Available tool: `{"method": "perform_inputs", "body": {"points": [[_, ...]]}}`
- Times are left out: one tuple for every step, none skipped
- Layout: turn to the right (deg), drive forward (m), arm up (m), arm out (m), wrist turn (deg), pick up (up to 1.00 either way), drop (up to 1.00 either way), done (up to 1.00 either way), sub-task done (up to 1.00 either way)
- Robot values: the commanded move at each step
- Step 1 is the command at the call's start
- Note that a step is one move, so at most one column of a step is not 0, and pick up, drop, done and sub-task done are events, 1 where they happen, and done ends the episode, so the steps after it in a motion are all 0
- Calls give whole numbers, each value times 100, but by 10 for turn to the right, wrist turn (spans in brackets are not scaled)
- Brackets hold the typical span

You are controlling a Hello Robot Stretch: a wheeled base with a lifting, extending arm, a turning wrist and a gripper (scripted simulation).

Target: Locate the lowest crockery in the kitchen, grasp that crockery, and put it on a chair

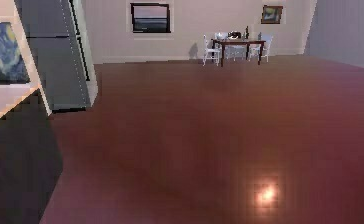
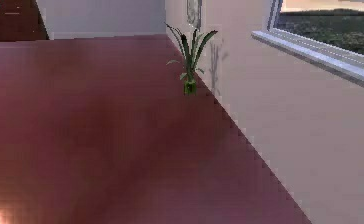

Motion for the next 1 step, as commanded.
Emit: {"method": "perform_inputs", "body": {"points": [[240, 0, 0, 0, 0, 0, 0, 0, 0]]}}
